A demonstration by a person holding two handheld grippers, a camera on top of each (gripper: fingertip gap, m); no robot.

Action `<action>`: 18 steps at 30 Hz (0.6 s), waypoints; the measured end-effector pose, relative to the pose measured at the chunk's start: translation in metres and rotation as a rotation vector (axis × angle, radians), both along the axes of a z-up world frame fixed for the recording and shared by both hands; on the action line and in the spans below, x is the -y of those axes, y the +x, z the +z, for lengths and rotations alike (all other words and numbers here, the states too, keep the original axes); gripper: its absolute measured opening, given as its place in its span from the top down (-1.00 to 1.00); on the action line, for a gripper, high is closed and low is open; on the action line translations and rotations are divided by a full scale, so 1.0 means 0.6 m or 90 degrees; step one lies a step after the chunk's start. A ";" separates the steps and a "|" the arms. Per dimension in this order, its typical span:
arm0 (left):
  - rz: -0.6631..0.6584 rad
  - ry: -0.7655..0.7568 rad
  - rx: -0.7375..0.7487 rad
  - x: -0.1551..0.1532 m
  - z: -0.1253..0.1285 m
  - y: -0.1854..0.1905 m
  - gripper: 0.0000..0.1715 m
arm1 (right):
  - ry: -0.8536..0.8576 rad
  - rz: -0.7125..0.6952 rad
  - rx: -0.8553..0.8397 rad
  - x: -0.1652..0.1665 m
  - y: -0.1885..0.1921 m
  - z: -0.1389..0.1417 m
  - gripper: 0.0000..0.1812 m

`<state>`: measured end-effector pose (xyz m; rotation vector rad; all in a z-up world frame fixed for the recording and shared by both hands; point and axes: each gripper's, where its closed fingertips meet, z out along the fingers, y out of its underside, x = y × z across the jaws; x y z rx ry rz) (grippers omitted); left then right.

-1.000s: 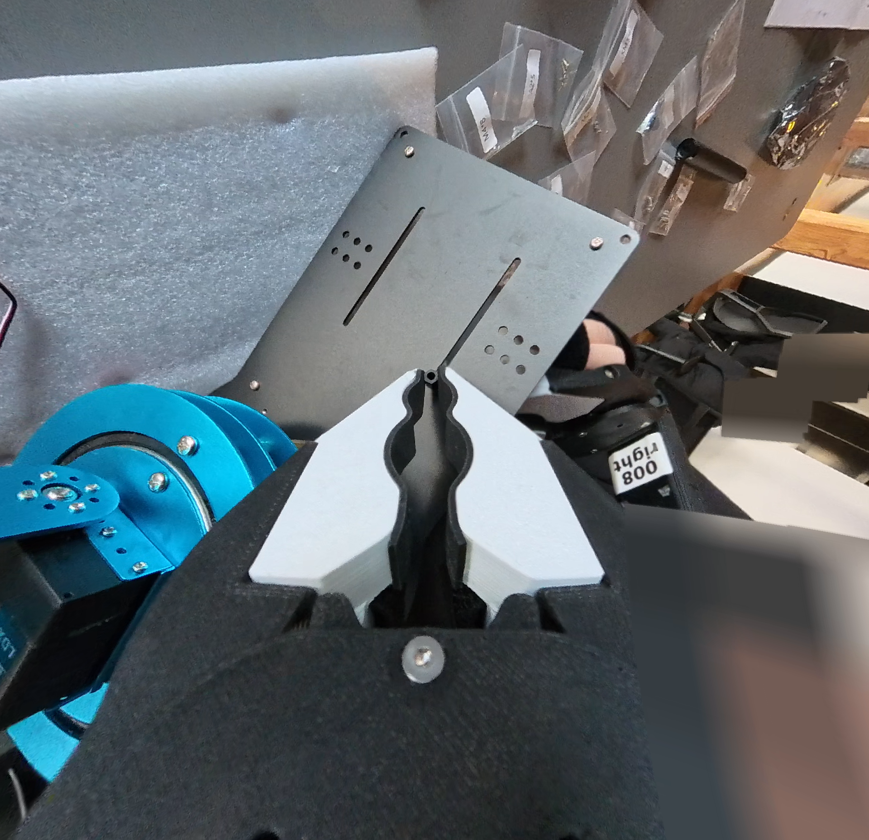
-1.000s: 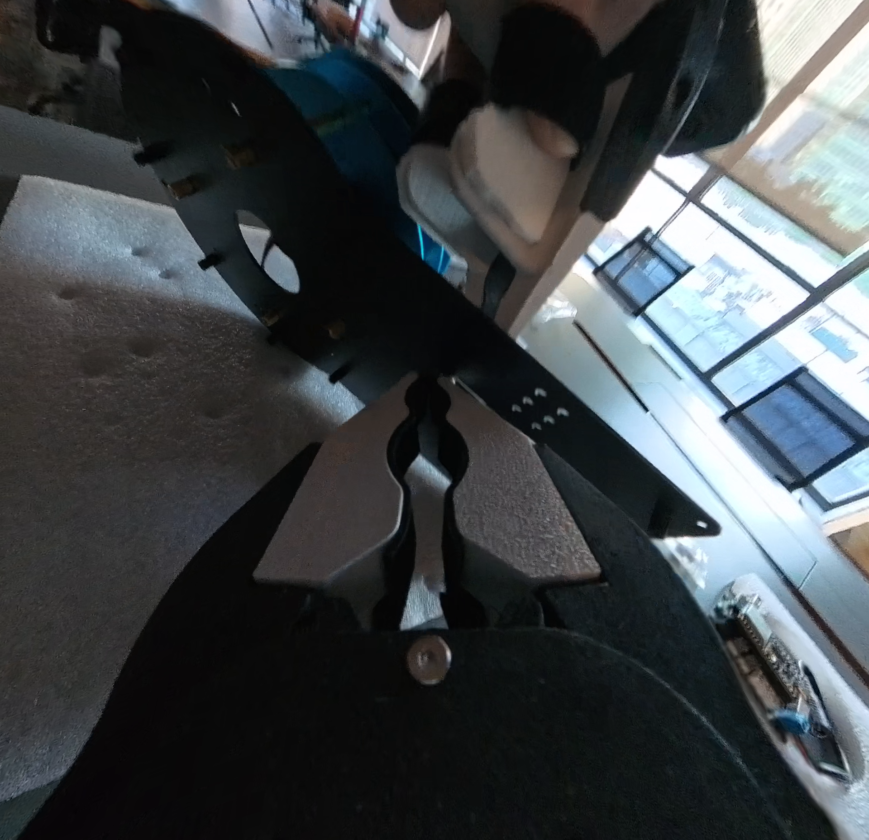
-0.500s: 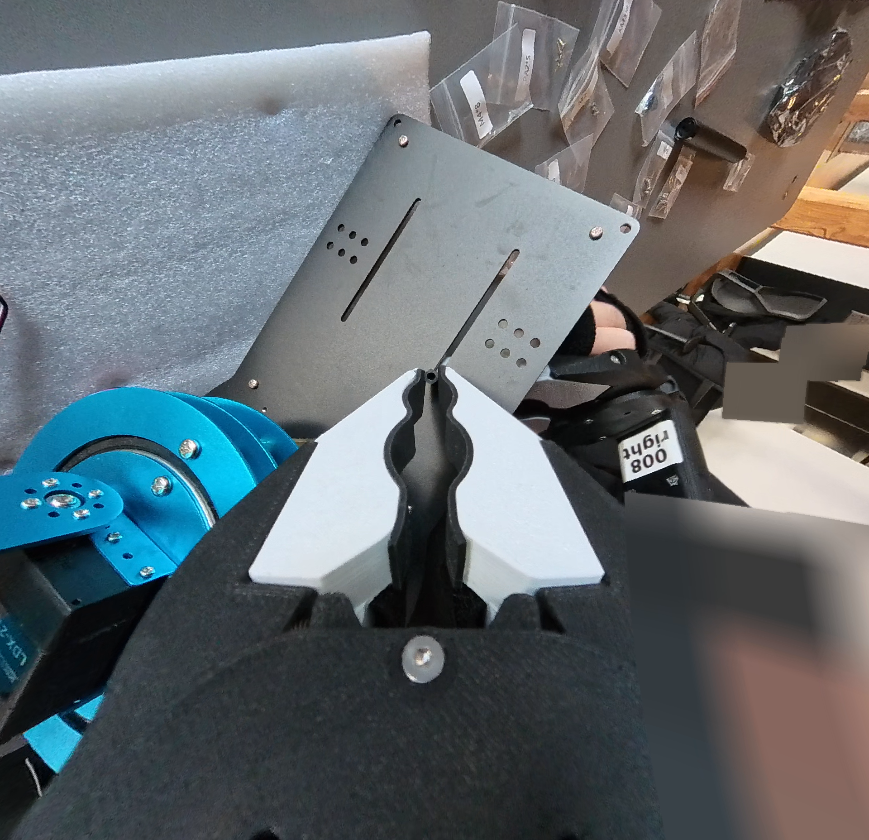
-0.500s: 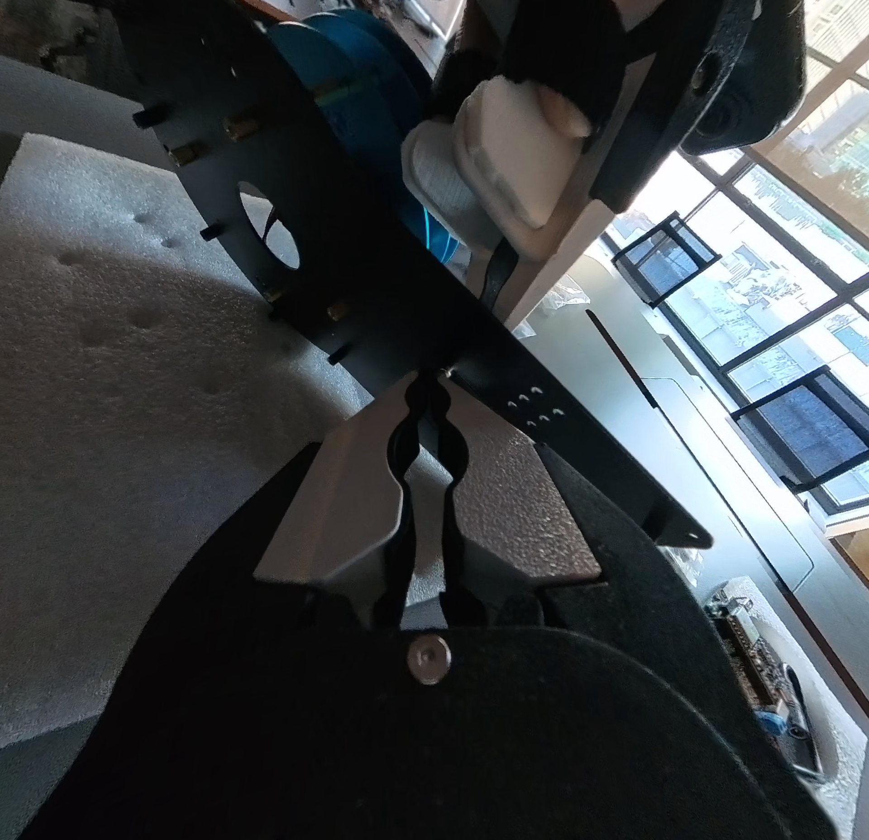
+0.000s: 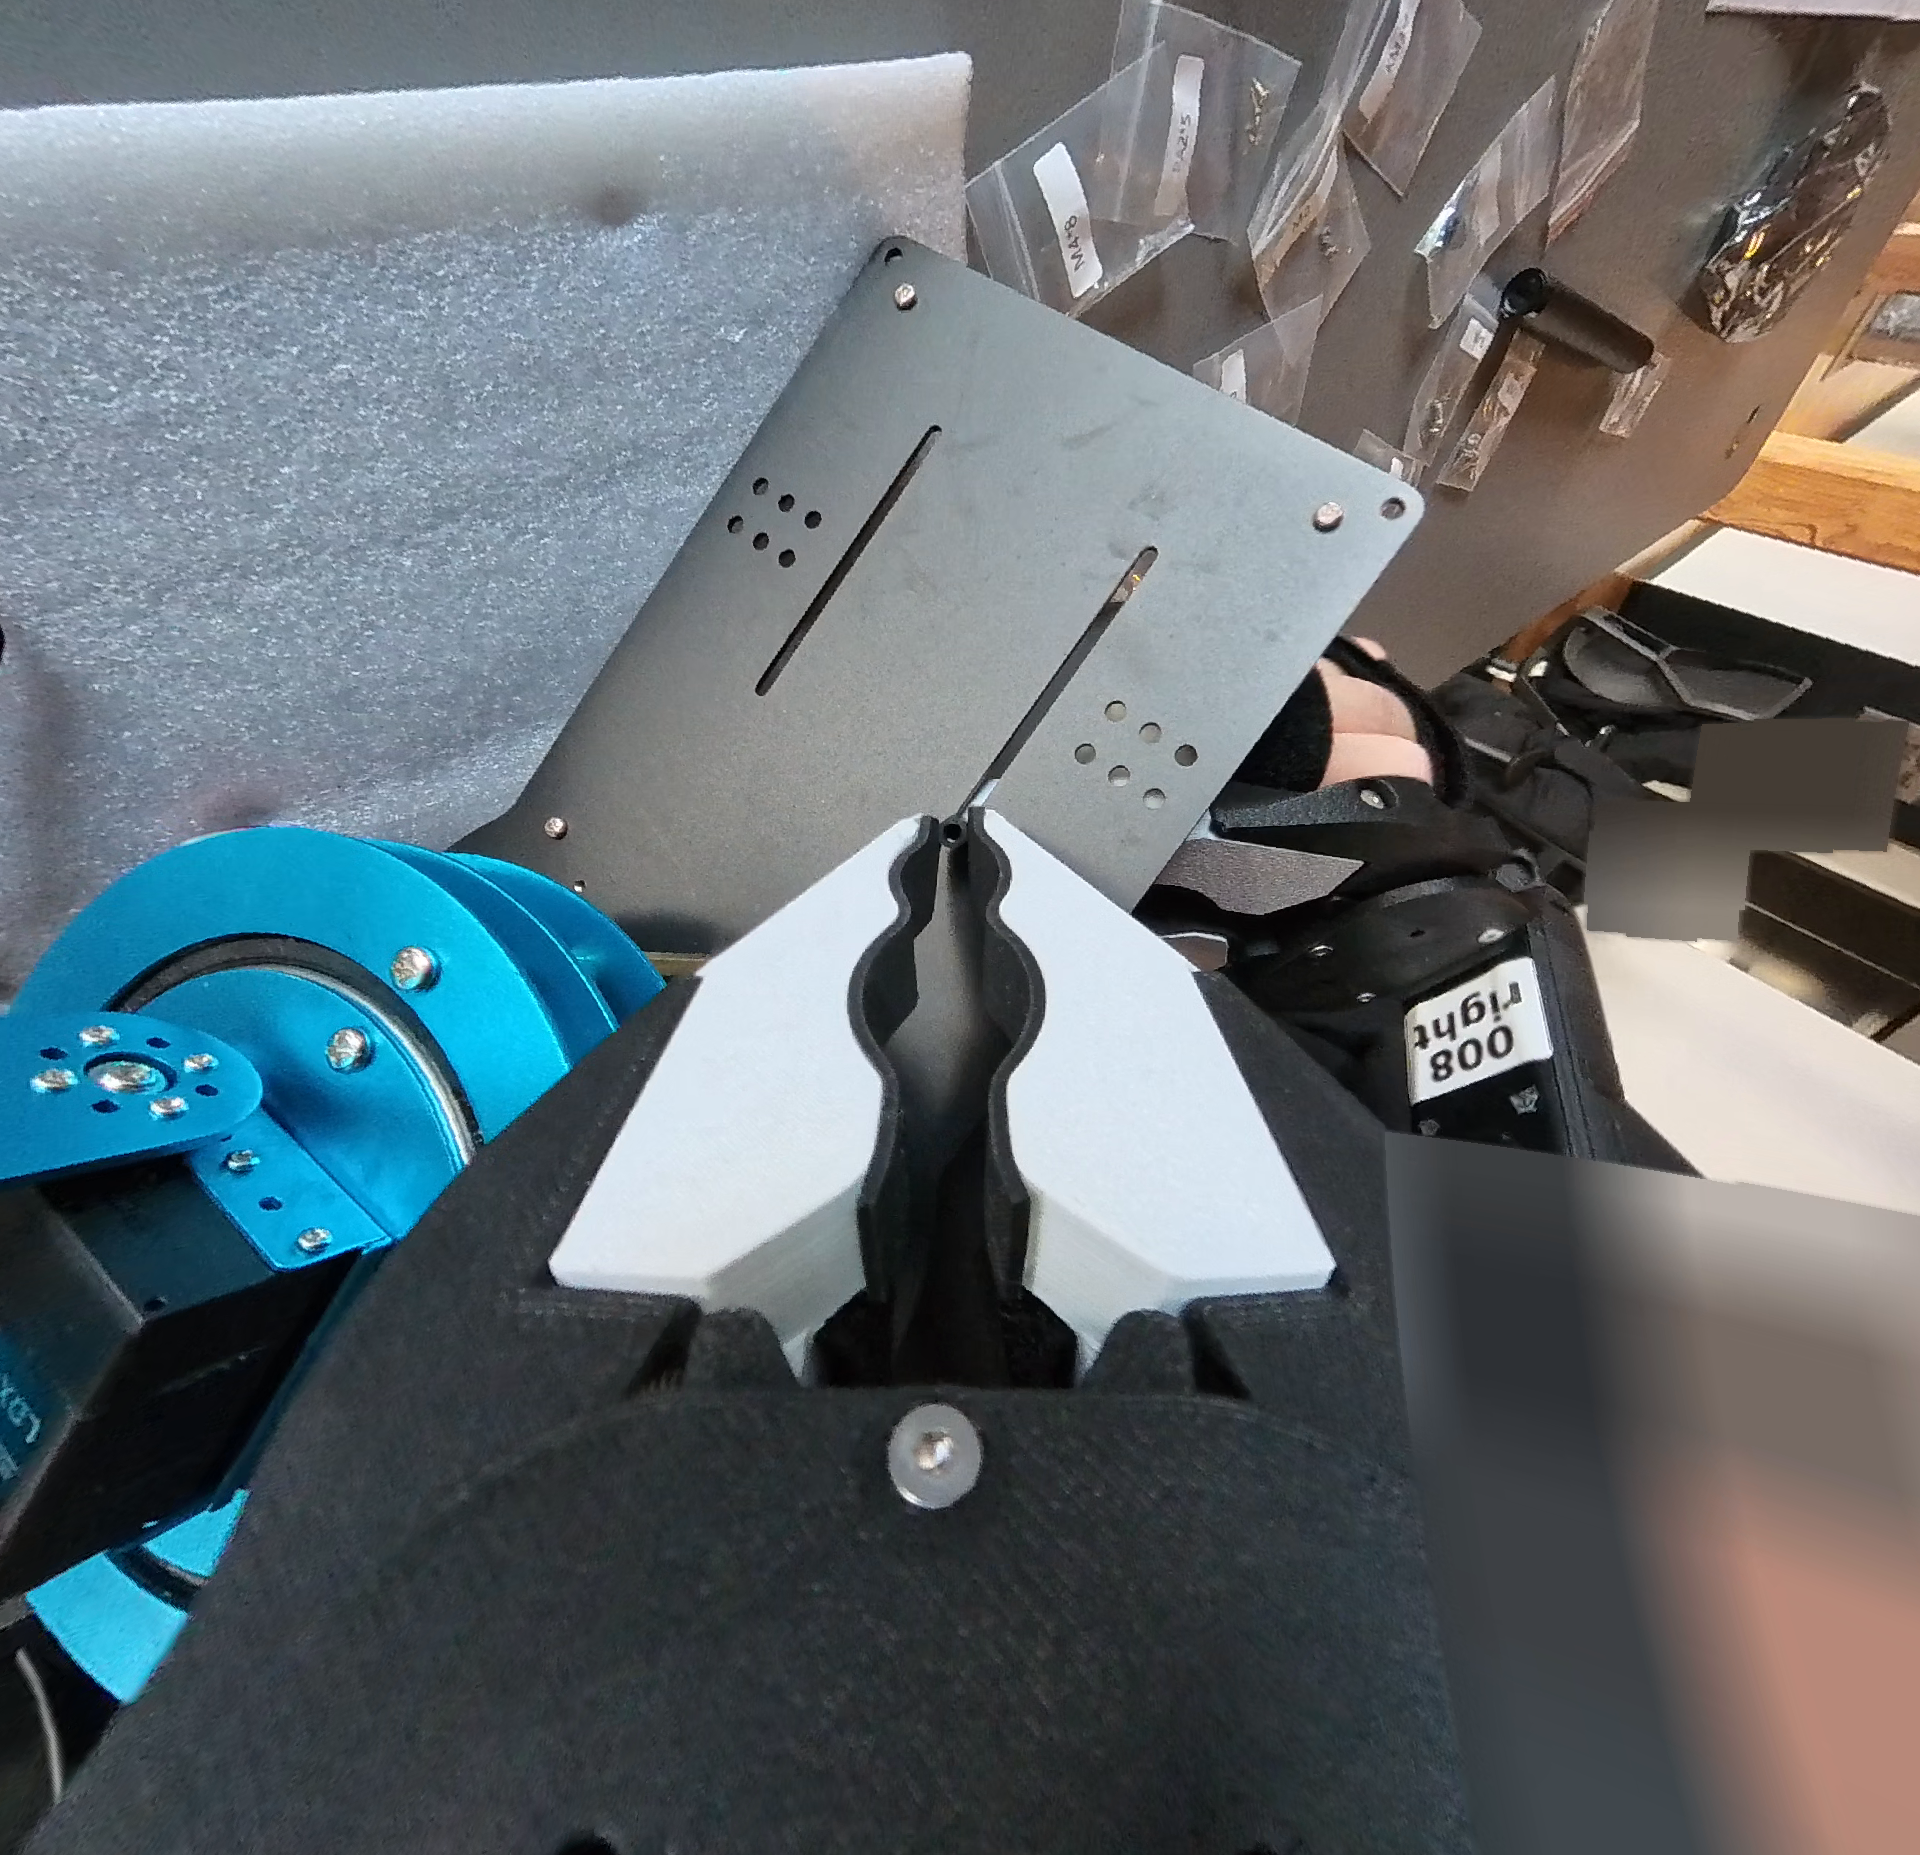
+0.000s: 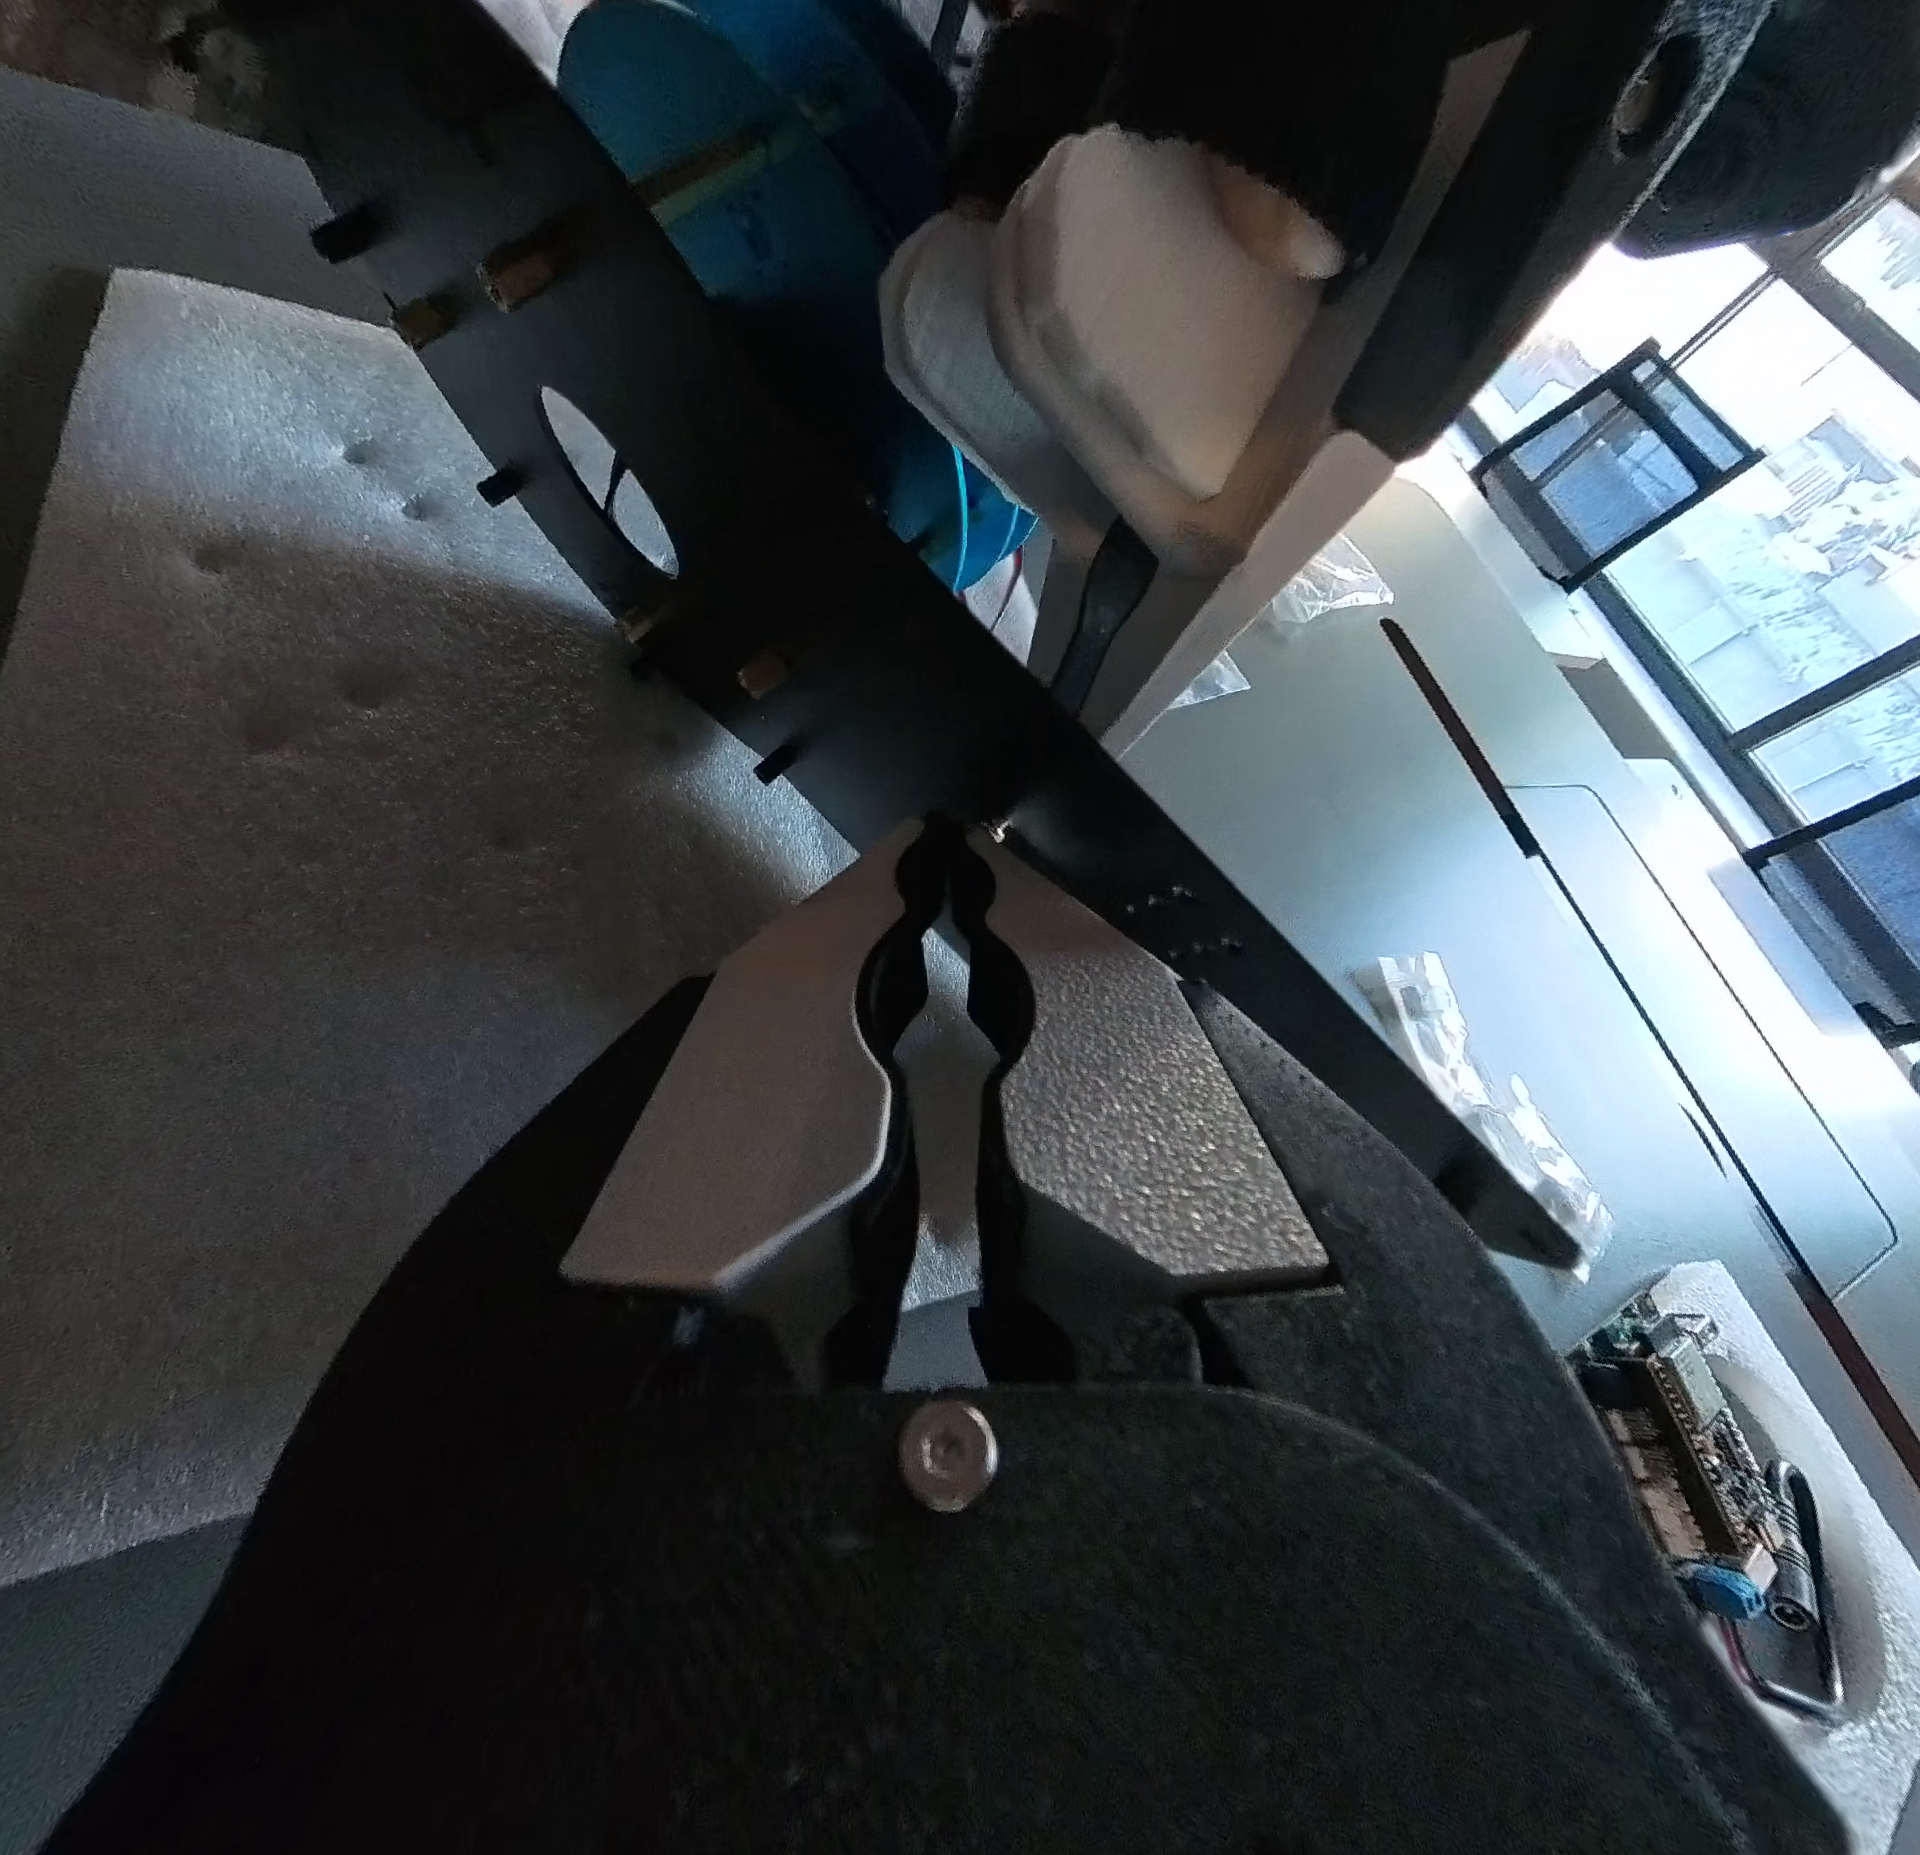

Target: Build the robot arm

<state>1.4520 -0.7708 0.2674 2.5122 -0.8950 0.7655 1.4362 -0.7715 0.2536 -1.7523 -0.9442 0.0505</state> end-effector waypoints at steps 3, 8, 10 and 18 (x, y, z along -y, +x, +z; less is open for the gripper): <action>-0.008 0.002 -0.009 0.003 -0.001 -0.002 0.95 | -0.011 0.002 0.022 0.000 0.001 -0.001 1.00; -0.030 0.011 -0.021 0.008 -0.003 -0.001 0.96 | -0.029 0.005 0.046 0.000 -0.001 -0.005 1.00; -0.025 0.003 -0.020 0.008 -0.003 0.000 0.96 | -0.027 0.008 0.047 -0.001 -0.002 -0.006 1.00; -0.006 -0.023 -0.013 0.007 -0.003 0.001 0.96 | -0.021 0.009 0.040 -0.002 -0.003 -0.006 1.00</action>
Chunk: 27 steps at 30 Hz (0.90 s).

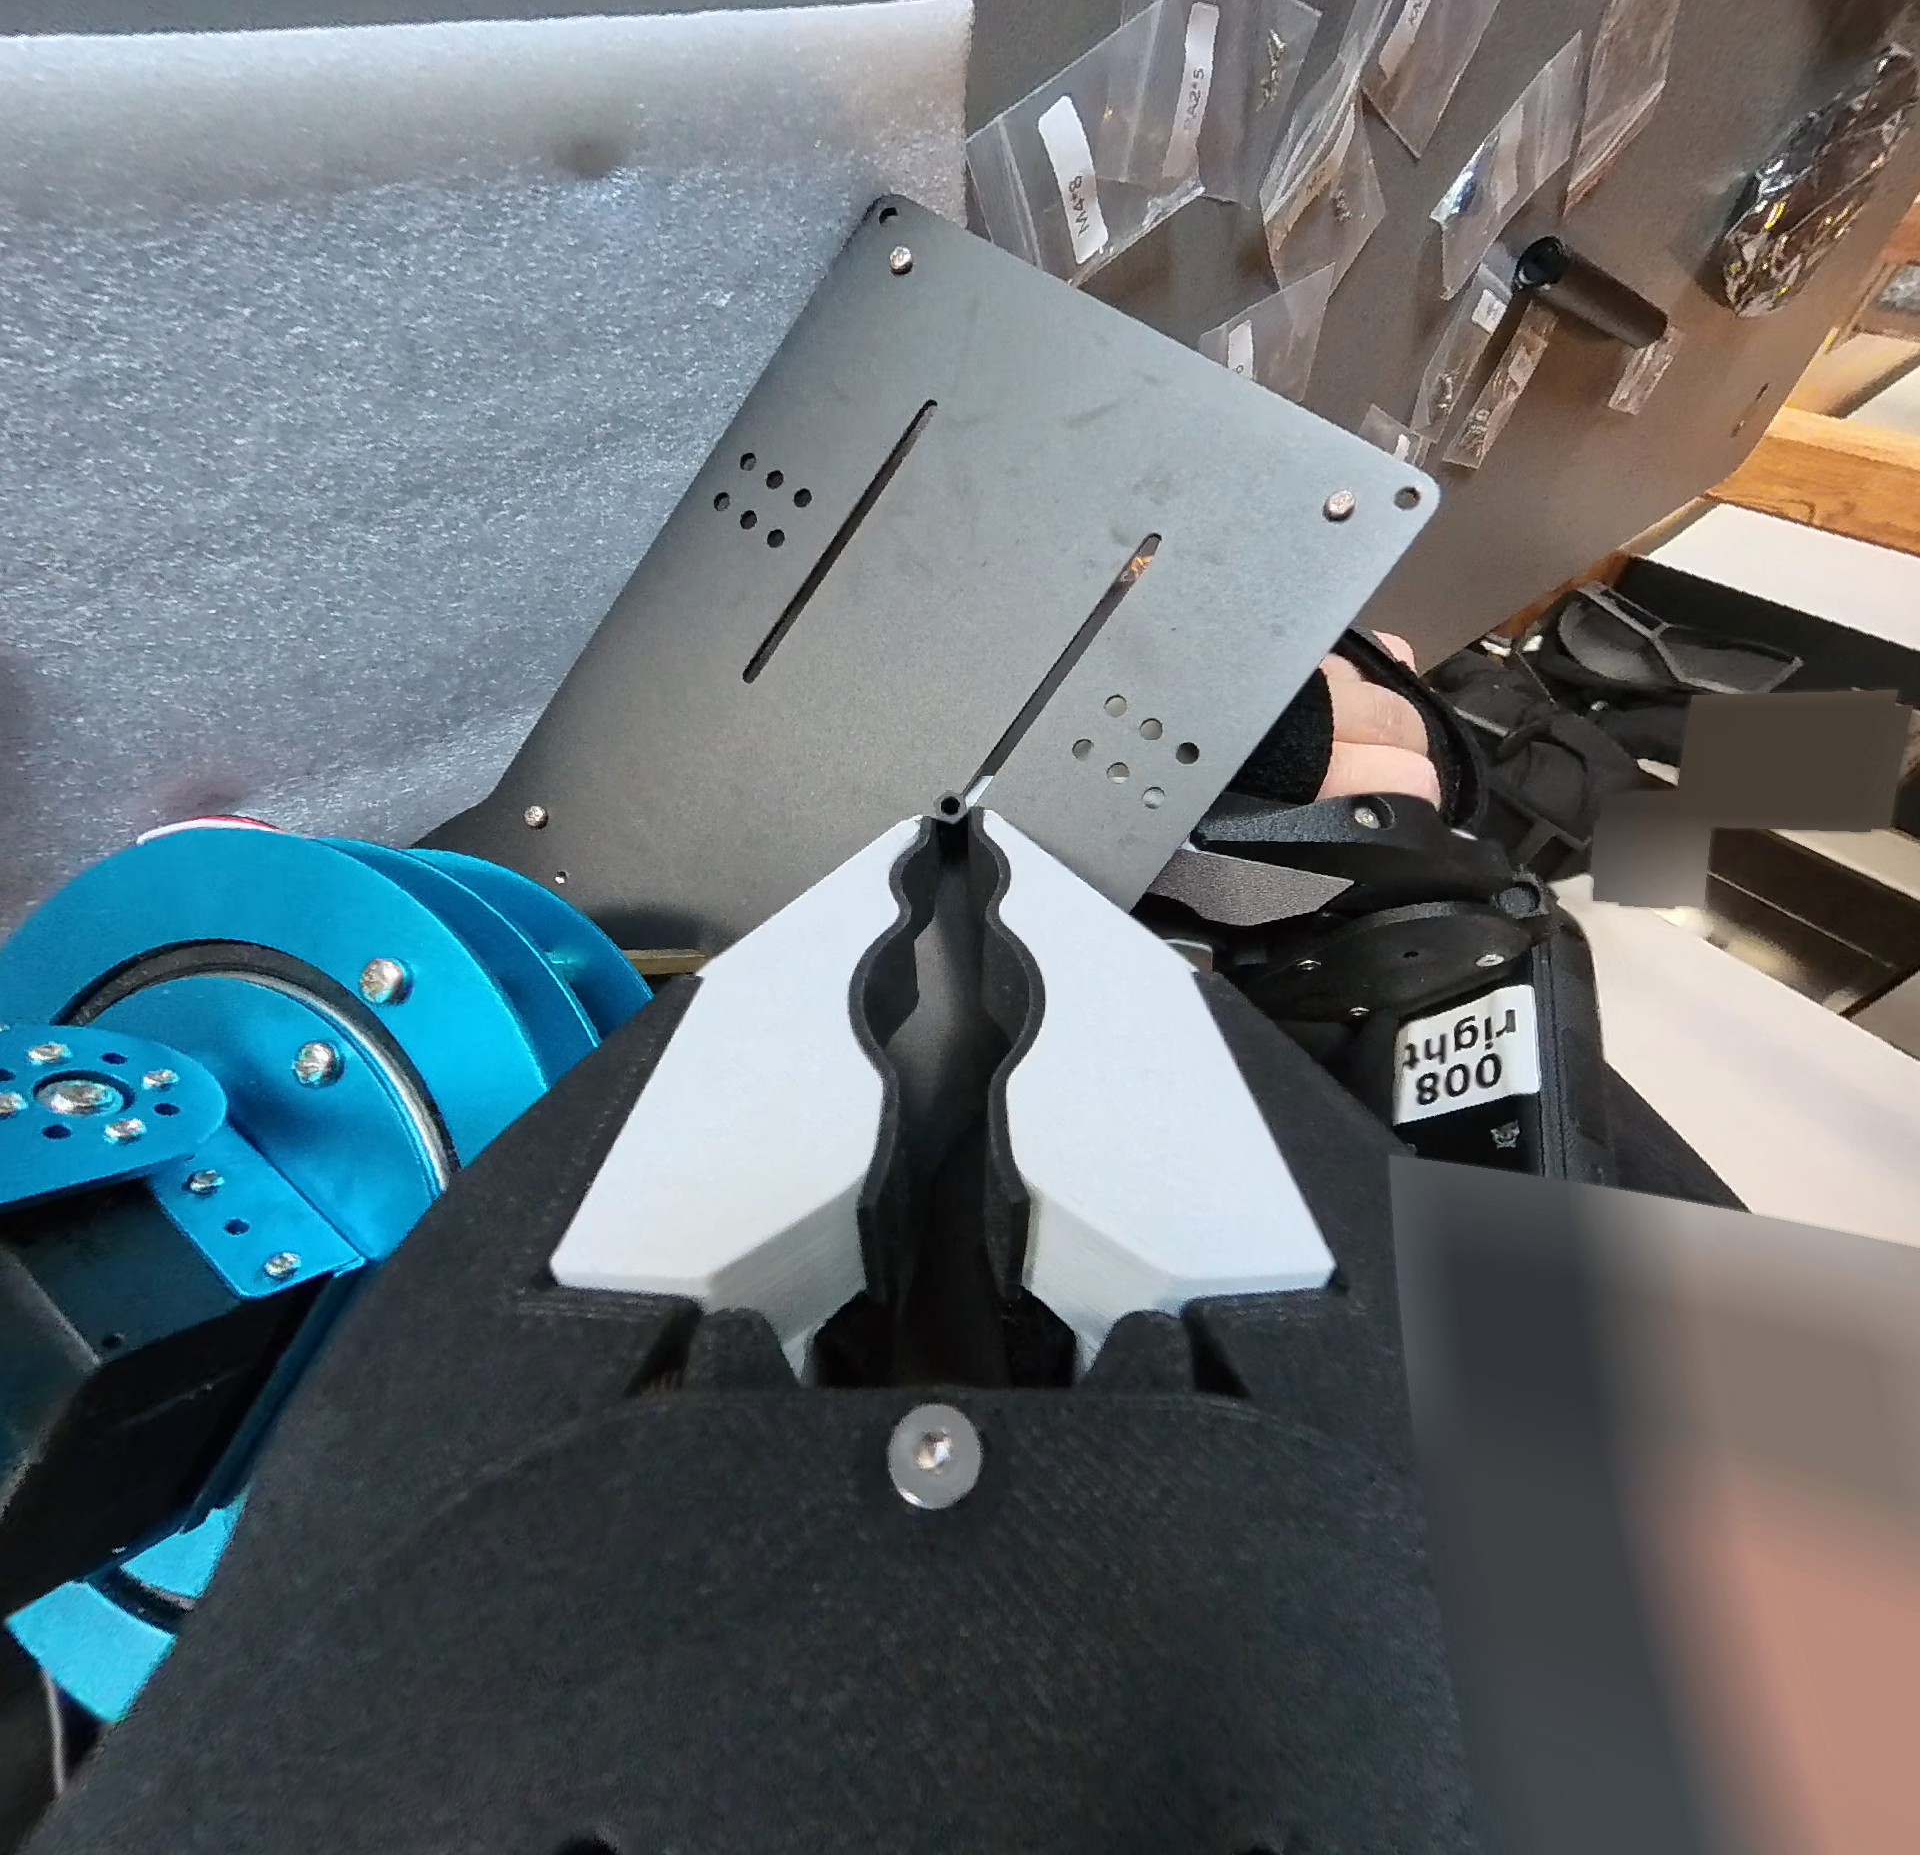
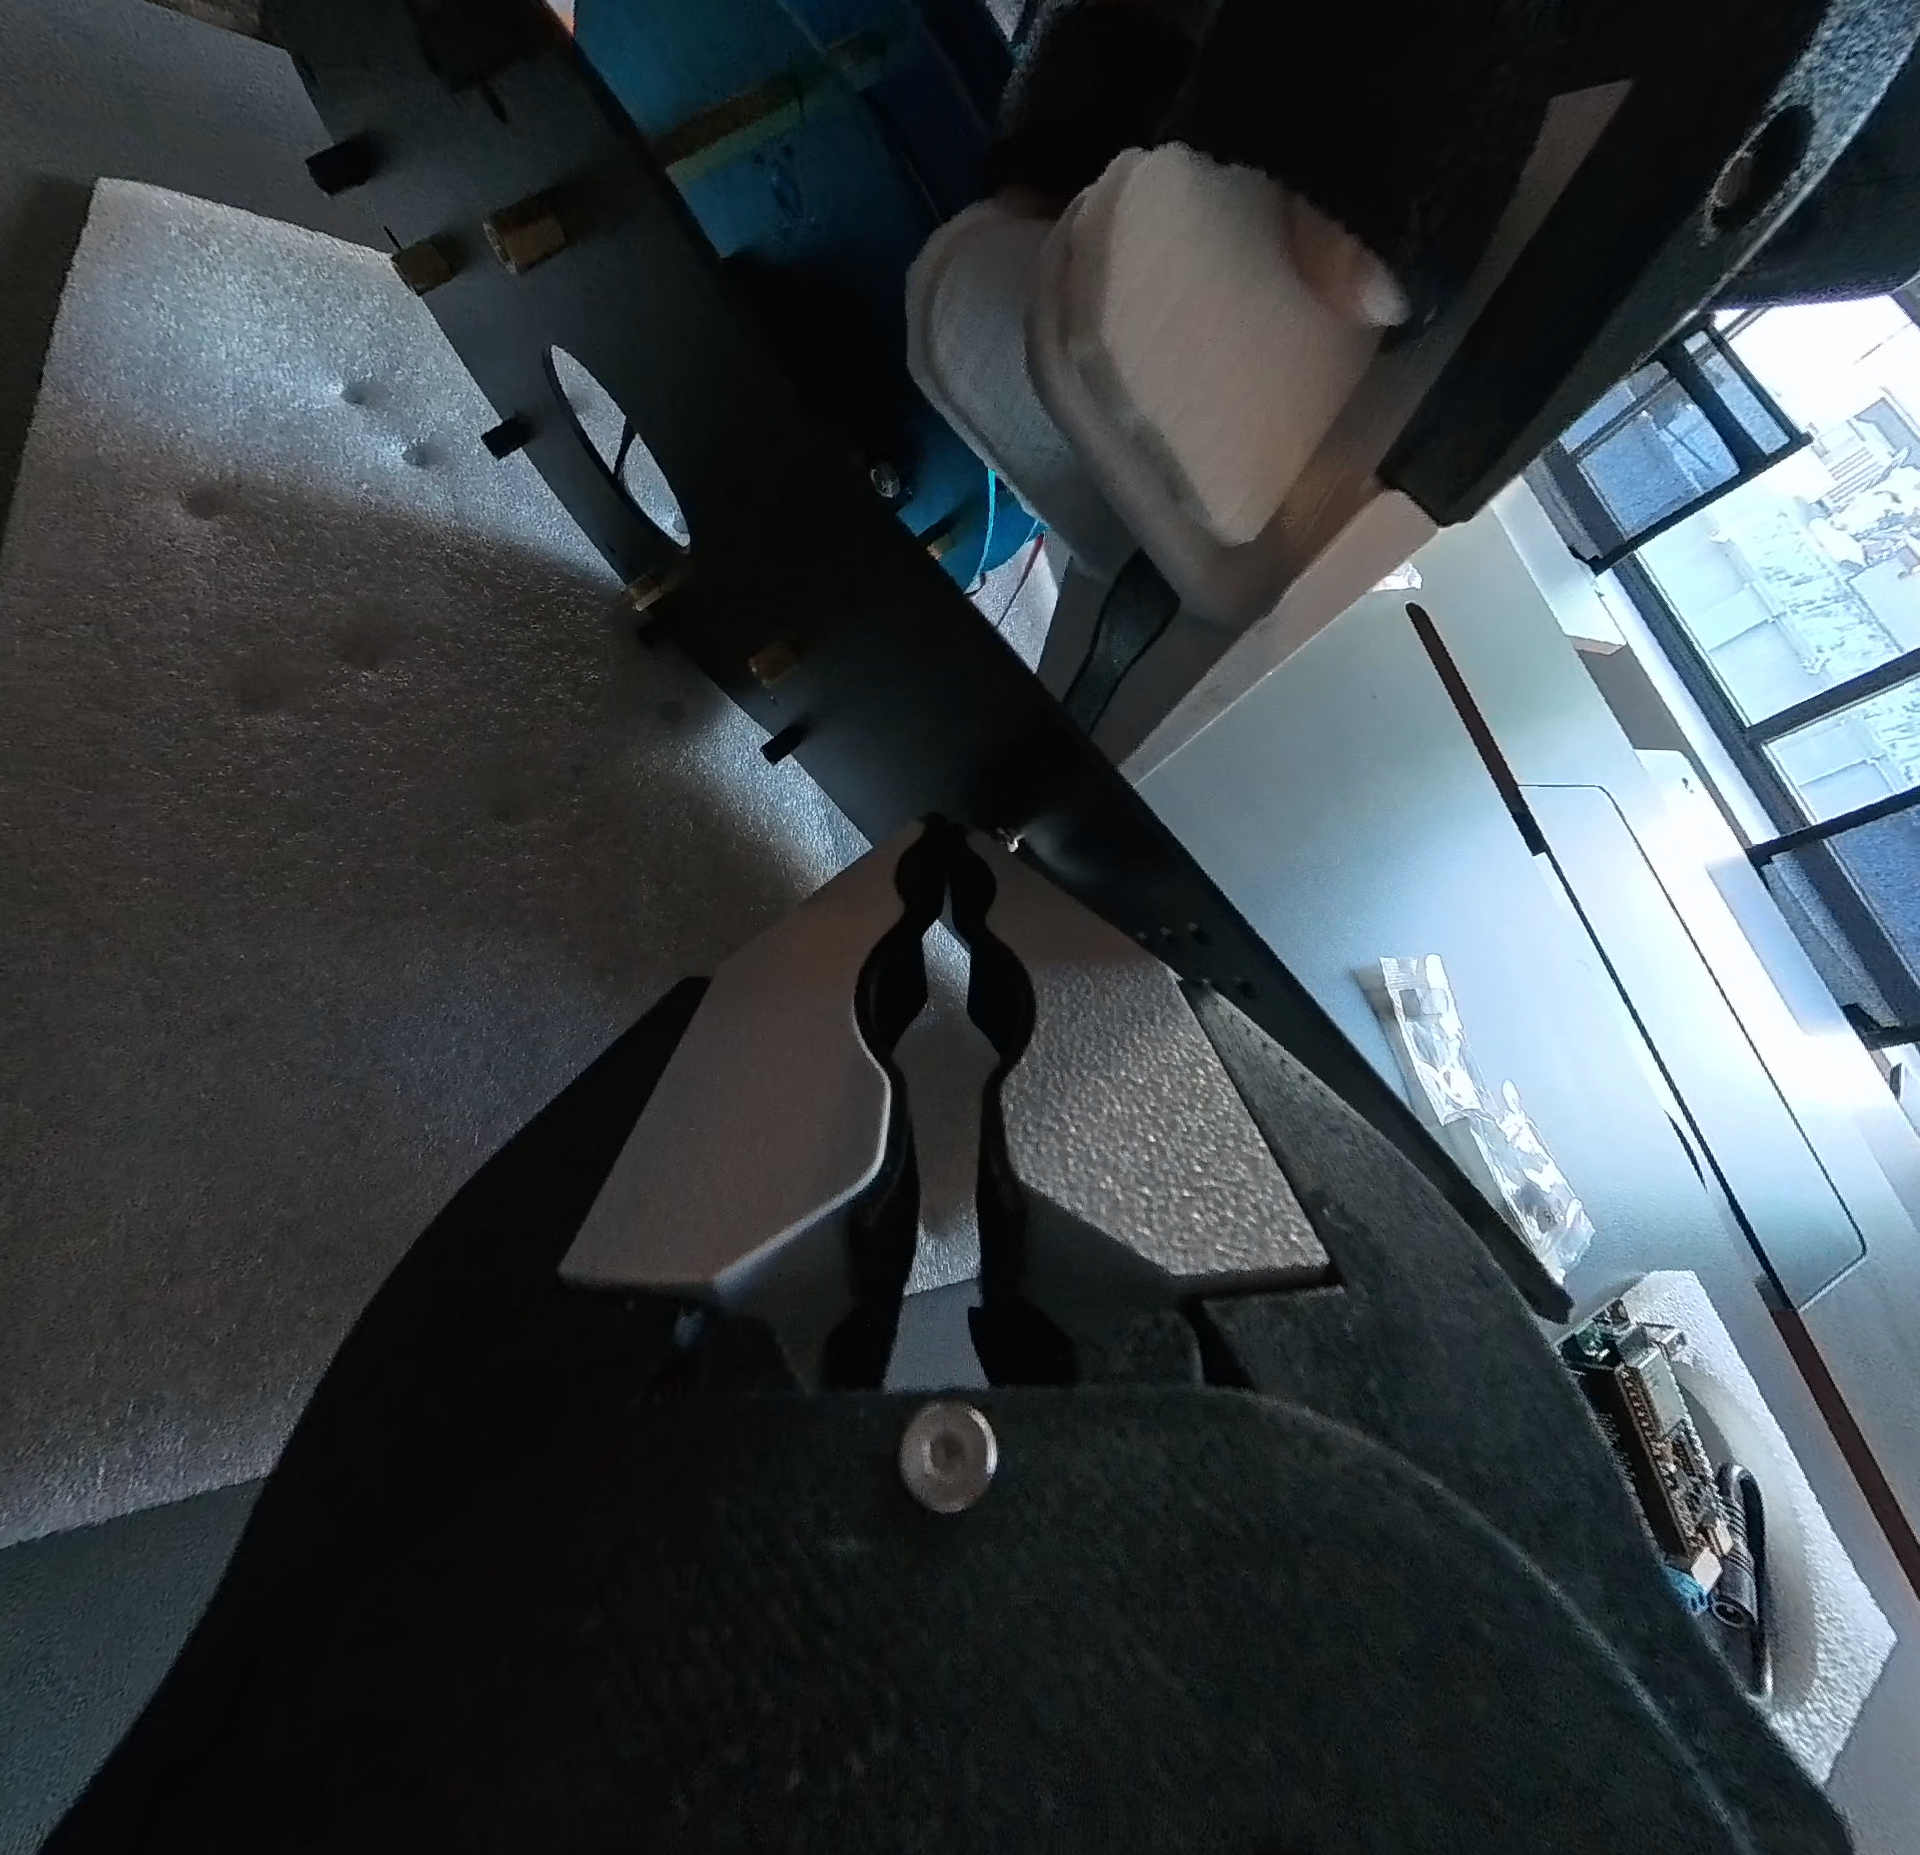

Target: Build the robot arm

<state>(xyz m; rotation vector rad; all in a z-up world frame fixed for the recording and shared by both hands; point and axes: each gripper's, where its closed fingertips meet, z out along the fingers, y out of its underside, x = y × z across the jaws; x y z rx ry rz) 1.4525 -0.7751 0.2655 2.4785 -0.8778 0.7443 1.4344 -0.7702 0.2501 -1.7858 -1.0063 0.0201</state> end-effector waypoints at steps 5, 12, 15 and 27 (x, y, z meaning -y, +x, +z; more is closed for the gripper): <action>-0.002 -0.020 -0.004 0.001 -0.001 0.001 0.96 | 0.011 -0.004 0.007 0.000 0.002 0.000 1.00; -0.015 -0.021 -0.013 0.000 -0.001 0.000 0.96 | -0.001 -0.005 0.014 0.000 0.003 0.001 1.00; -0.020 -0.025 -0.013 0.000 0.000 -0.002 0.96 | 0.001 -0.004 0.009 0.001 0.001 0.002 1.00; -0.021 -0.032 -0.009 0.002 -0.001 -0.002 0.96 | 0.000 -0.019 -0.030 0.004 0.009 0.008 1.00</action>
